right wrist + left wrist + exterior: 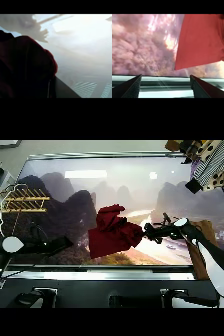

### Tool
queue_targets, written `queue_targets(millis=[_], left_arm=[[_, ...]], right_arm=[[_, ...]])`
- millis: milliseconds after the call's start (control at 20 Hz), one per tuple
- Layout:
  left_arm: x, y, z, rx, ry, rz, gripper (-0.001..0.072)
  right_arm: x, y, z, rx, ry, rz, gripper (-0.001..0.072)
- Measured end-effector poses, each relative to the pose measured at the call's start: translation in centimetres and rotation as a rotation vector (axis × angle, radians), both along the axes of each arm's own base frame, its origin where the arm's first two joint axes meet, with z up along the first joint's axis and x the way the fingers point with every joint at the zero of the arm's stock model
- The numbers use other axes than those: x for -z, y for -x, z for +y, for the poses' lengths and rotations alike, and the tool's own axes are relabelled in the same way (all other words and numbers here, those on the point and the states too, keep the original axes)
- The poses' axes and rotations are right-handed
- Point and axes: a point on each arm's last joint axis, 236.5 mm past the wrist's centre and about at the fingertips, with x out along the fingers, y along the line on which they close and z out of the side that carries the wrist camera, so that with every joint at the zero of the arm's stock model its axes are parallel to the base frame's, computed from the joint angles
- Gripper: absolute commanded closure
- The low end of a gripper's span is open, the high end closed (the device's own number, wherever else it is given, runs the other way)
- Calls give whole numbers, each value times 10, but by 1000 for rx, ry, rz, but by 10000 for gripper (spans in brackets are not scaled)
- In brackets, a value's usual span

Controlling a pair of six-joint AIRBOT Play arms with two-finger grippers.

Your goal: Fold the clothes and pants, and hang the long-sleeved shirts on hangers.

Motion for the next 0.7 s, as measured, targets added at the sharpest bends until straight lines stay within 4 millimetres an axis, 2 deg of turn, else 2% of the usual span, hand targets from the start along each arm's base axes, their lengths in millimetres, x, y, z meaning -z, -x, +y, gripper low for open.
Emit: queue_targets(millis=[500,700], left_arm=[[65,8,-62,52,199,131,27],[77,12,-84,73,241,160,26]], right_arm=[[-5,9,6,-31,-28,21,685],[-15,8,7,-38,-29,-2,685]])
